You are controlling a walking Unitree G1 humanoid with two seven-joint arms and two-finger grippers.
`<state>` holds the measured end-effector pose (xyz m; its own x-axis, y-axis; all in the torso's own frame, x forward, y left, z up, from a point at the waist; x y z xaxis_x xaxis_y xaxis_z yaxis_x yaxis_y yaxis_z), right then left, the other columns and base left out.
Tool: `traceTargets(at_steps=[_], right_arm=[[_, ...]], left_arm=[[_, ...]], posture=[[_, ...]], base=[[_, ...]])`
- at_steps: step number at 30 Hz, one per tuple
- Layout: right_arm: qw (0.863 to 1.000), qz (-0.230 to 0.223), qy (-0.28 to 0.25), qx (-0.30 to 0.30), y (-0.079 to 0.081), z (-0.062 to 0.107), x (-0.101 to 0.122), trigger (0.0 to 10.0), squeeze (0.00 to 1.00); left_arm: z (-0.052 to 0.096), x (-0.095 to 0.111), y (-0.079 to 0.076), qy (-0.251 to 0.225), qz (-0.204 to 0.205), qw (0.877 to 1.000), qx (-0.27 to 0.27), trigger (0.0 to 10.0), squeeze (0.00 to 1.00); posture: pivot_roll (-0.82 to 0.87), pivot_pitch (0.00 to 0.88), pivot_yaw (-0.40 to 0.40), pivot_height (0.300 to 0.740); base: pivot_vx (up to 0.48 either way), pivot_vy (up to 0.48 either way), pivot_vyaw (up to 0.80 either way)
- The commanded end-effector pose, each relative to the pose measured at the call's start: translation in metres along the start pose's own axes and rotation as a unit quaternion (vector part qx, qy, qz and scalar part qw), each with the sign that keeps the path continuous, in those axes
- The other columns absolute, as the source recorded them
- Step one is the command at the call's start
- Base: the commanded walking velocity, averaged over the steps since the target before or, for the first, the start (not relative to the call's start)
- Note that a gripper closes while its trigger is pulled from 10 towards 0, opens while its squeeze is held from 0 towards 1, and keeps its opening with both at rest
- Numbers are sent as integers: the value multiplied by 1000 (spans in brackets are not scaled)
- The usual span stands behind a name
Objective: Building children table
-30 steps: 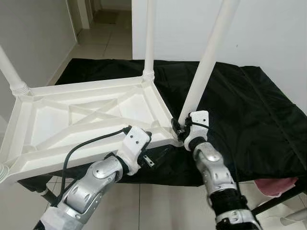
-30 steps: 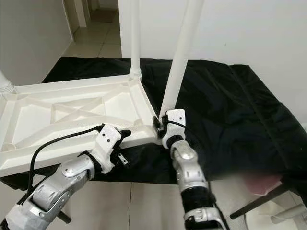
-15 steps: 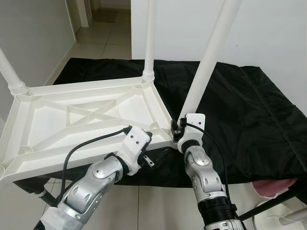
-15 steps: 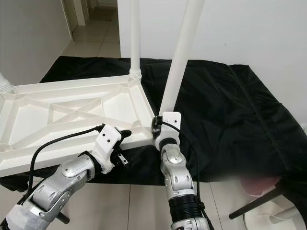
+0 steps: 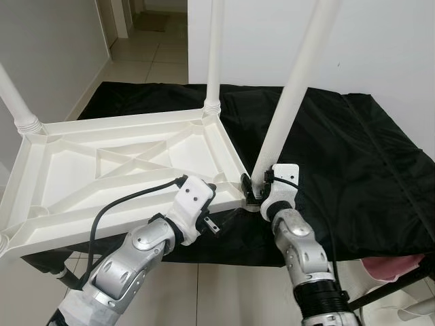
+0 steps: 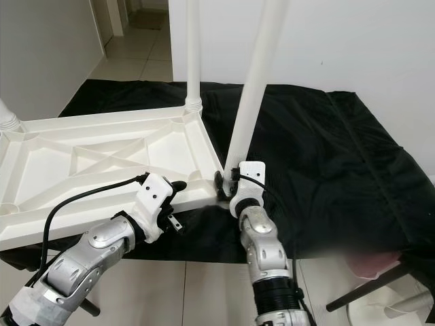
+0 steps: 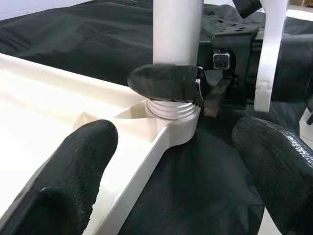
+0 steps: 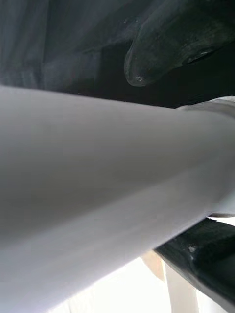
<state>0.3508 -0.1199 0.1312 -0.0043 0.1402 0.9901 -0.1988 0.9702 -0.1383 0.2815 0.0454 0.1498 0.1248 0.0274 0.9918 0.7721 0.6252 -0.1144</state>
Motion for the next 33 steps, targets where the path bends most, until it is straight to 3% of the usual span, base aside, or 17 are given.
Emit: traceTargets(at_steps=[1,10,12,14,21,22,23,24,25,26,27,28,33], right_arm=[[1000,-9,5,13,-2,-1,-3,10000,0],[996,26,-11,83,-11,-5,-2,10000,0],[986,70,-33,149,-9,-10,5,10000,0],[980,84,-41,178,-6,-14,8,10000,0],[967,112,-51,223,-2,-24,15,10000,0],[964,120,-51,233,-1,-26,15,8039,0],[964,120,-51,233,-1,-26,15,8039,0],[961,127,-46,242,1,-27,13,4471,0],[961,127,-46,242,1,-27,13,4471,0],[958,134,-43,249,2,-28,11,3373,0],[958,134,-43,249,2,-28,11,3373,0],[956,135,-38,259,4,-27,8,0,0],[952,137,-32,273,7,-24,1,0,0]], left_arm=[[0,-5,-6,20,-1,999,-51,10000,0],[-1,-4,-6,18,-1,999,-50,10000,0],[-3,-5,-10,18,2,998,-56,10000,0],[-4,-5,-12,19,4,998,-60,10000,0],[-6,-10,-17,26,5,997,-71,10000,0],[-6,-10,-18,27,7,997,-72,10000,0],[-6,-10,-18,27,7,997,-72,10000,0],[-6,-12,-18,28,9,997,-72,10000,0],[-6,-12,-18,28,9,997,-72,10000,0],[-7,-13,-18,29,10,997,-71,10000,0],[-7,-13,-18,29,10,997,-71,10000,0],[-7,-14,-18,29,11,997,-69,10000,0],[-7,-18,-15,30,12,998,-59,10000,0]], posture=[[29,0,-20,740],[33,2,-25,740],[41,0,-22,740],[43,0,-22,740],[45,0,-22,740],[48,0,-25,740],[48,0,-25,740],[52,0,-26,740],[52,0,-26,740],[52,0,-26,740],[52,0,-26,740],[57,0,-28,740],[58,0,-32,740]], base=[[0,0,0],[0,0,0],[0,0,0],[0,0,0],[0,0,0],[0,0,0],[0,0,0],[0,0,0],[0,0,0],[0,0,0],[0,0,0],[0,0,0],[0,0,0]])
Point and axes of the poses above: a point about 5 cm out from each wrist's last joint towards the gripper, its own z axis pointing back from the gripper into the wrist, its own x axis along the axis of the wrist's last joint, y = z × x, the point moved 3 cm from there along -z, pointing out of the wrist towards the gripper, and after that the axes turned 13 degrees about z, right-handed, at the moved point
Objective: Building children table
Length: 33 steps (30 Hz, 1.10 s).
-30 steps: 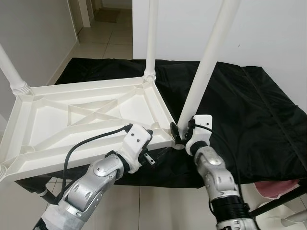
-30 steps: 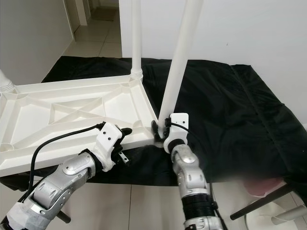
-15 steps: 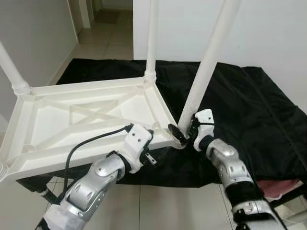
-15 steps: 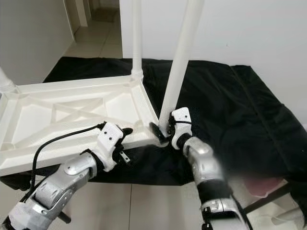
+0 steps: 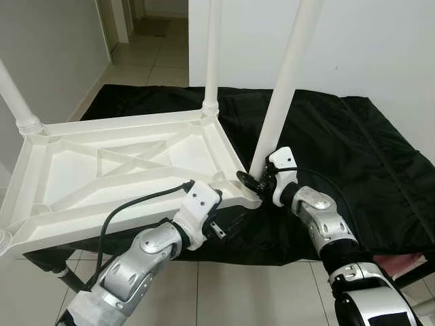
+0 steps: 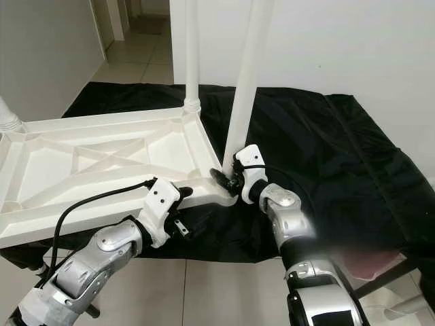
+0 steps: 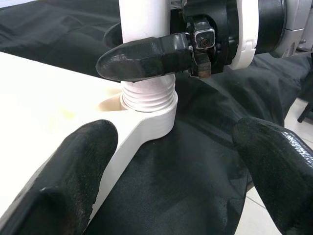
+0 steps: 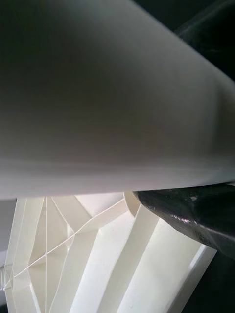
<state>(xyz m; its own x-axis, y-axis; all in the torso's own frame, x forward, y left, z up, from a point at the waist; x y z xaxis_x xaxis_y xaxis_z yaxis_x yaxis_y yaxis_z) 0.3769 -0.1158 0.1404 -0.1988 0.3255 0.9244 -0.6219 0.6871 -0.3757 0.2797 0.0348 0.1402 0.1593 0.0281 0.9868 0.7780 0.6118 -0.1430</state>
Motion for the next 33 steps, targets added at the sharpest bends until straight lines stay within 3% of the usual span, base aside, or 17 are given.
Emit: traceTargets(at_steps=[1,6,7,12,18,20,23,27,28,30,32,33], right_arm=[[999,1,14,35,14,-2,-9,0,0],[999,-8,20,37,17,1,-18,0,0],[999,-18,22,23,16,2,-20,10000,0],[999,-47,13,-8,16,2,-21,10000,0],[997,-50,8,-49,17,0,-18,10000,0],[991,-72,14,-116,14,2,-17,10000,0],[982,-82,25,-166,14,6,-18,10000,0],[978,-86,35,-189,16,9,-19,10000,0],[964,-83,51,-246,23,16,-17,10000,0],[964,-83,51,-246,23,16,-17,10000,0],[945,-100,72,-304,32,24,-18,10000,0],[945,-100,72,-304,32,24,-18,10000,0]], left_arm=[[0,-8,-7,18,-4,999,-46,10000,0],[-1,-13,-5,16,2,999,-35,10000,0],[-1,-14,-4,18,2,999,-36,10000,0],[-1,-14,-3,19,0,999,-35,10000,0],[0,-12,1,16,-1,999,-34,10000,0],[2,-10,2,13,-4,999,-39,10000,0],[3,-7,3,11,-5,999,-44,10000,0],[4,-6,5,10,-5,999,-44,10000,0],[5,-2,13,7,-9,999,-35,10000,0],[5,-2,13,7,-9,999,-35,10000,0],[6,3,20,2,-11,1000,-26,10000,0],[6,3,20,2,-11,1000,-26,10000,0]], posture=[[58,0,-33,740],[55,0,-30,740],[55,0,-29,740],[55,0,-25,740],[53,0,-22,740],[49,4,-23,740],[44,10,-22,740],[42,15,-21,740],[41,24,-23,740],[41,24,-23,740],[38,28,-24,740],[38,28,-24,740]], base=[[0,0,0],[0,0,0],[0,0,0],[0,0,0],[0,0,0],[0,0,0],[0,0,0],[0,0,0],[0,0,0],[0,0,0],[0,0,0],[0,0,0]])
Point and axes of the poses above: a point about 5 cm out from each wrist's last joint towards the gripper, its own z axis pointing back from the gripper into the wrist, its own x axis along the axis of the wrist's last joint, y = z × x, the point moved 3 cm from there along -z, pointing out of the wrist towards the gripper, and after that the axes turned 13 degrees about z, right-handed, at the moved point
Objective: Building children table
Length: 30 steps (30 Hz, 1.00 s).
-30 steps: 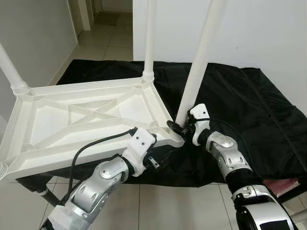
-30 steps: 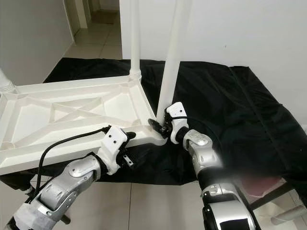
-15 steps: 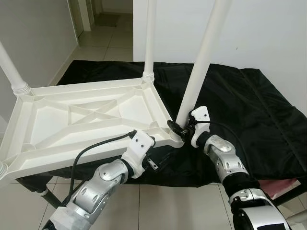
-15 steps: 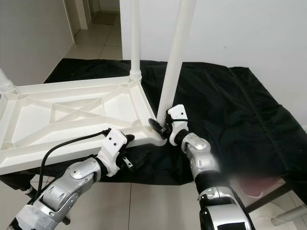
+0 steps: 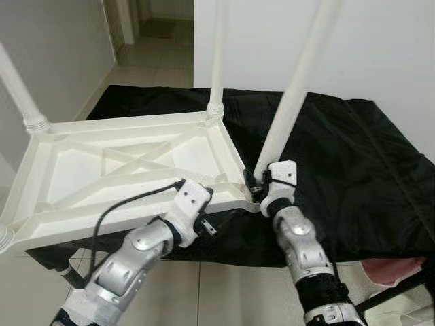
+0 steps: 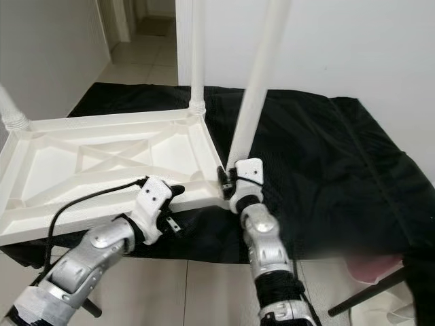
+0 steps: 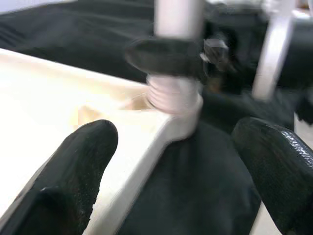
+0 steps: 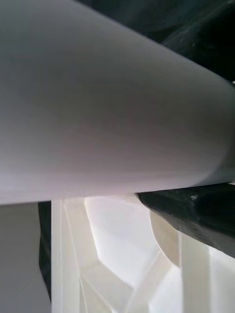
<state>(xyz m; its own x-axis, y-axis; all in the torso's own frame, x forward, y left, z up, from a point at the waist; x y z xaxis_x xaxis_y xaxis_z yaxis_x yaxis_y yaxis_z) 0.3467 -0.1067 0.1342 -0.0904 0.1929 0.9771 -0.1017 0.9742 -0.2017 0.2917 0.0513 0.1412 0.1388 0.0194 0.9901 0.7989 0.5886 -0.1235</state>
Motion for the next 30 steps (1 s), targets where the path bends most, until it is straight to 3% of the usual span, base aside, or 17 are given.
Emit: traceTargets(at_steps=[1,6,12,13,15,16,22,23,24,30], right_arm=[[998,0,52,-39,-1,10,-21,10000,0],[998,-41,39,-40,6,11,-14,10000,0],[998,-35,37,-32,3,12,-8,10000,0],[998,-33,39,-34,2,12,-8,10000,435],[998,-30,40,-37,2,13,-7,10000,435],[998,-30,38,-37,0,12,-5,10000,1000],[999,-31,19,-10,-7,8,1,10000,1000],[999,-35,16,3,-9,6,2,10000,47],[999,-29,11,18,-11,4,3,10000,0],[996,-13,-5,90,-16,1,6,10000,0]], left_arm=[[0,1,2,3,-3,1000,-9,10000,0],[1,3,6,5,-8,1000,-6,10000,0],[0,7,9,3,-14,1000,-9,10000,0],[-1,8,9,1,-15,1000,-11,10000,0],[-1,9,9,0,-15,1000,-12,10000,0],[-1,10,9,-1,-16,1000,-12,10000,0],[0,10,10,1,-20,1000,-10,10000,0],[1,11,10,0,-22,1000,-10,10000,0],[1,12,9,-1,-22,1000,-9,10000,0],[4,10,7,5,-28,1000,-9,10000,0]], posture=[[34,32,-16,740],[24,36,-5,740],[16,34,-4,740],[16,34,-4,740],[16,34,-4,740],[15,36,-7,740],[14,34,-12,740],[15,36,-14,740],[18,35,-18,740],[19,40,-22,740]], base=[[0,0,0],[0,0,0],[0,0,0],[0,0,0],[0,0,0],[0,0,0],[0,0,0],[0,0,0],[0,0,0],[0,0,0]])
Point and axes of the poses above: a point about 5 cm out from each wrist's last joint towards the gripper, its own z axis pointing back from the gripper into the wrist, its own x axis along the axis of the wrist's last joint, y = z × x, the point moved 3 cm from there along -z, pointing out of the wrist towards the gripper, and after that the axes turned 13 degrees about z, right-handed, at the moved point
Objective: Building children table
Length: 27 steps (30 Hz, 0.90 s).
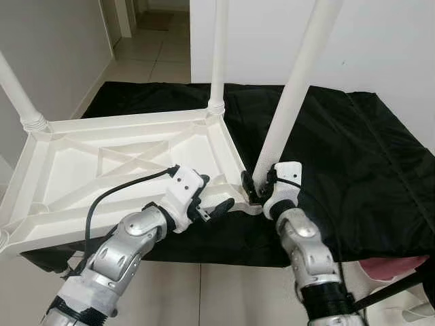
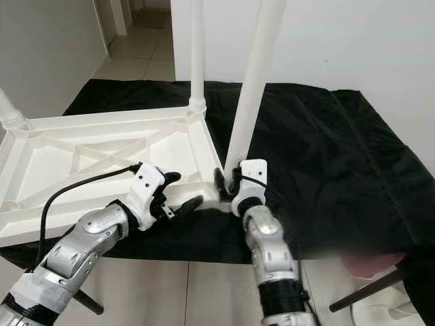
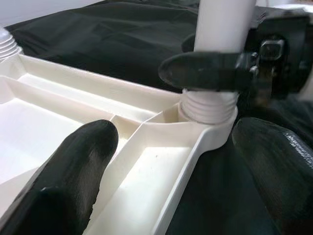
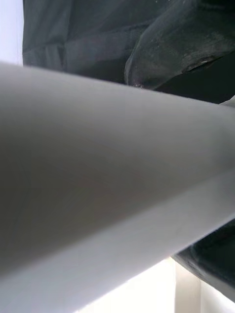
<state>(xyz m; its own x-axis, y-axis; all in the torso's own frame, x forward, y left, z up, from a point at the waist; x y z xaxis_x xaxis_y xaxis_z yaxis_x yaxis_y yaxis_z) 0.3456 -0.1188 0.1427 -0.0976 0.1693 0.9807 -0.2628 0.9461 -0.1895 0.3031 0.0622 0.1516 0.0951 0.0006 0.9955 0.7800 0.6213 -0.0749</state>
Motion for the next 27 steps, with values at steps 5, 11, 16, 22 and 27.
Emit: traceTargets(at_steps=[5,11,16,22,27], right_arm=[[993,43,-14,108,-15,-2,3,10000,0],[985,65,-25,159,-16,-2,5,10000,0],[969,87,-27,228,-12,-5,5,10000,0],[961,111,-17,254,-13,-12,1,1647,0],[959,100,-5,264,-13,-14,-4,0,0]], left_arm=[[5,-3,-17,17,1,999,-48,10000,0],[6,-6,-23,26,0,998,-62,10000,0],[5,-8,-29,32,-1,997,-75,10000,0],[3,-7,-31,31,-2,997,-76,10000,0],[2,-6,-31,30,-4,997,-73,10000,0]], posture=[[25,48,-30,740],[26,47,-31,740],[28,44,-31,740],[31,36,-37,740],[41,32,-44,740]], base=[[0,0,0],[0,0,0],[0,0,0],[0,0,0],[0,0,0]])
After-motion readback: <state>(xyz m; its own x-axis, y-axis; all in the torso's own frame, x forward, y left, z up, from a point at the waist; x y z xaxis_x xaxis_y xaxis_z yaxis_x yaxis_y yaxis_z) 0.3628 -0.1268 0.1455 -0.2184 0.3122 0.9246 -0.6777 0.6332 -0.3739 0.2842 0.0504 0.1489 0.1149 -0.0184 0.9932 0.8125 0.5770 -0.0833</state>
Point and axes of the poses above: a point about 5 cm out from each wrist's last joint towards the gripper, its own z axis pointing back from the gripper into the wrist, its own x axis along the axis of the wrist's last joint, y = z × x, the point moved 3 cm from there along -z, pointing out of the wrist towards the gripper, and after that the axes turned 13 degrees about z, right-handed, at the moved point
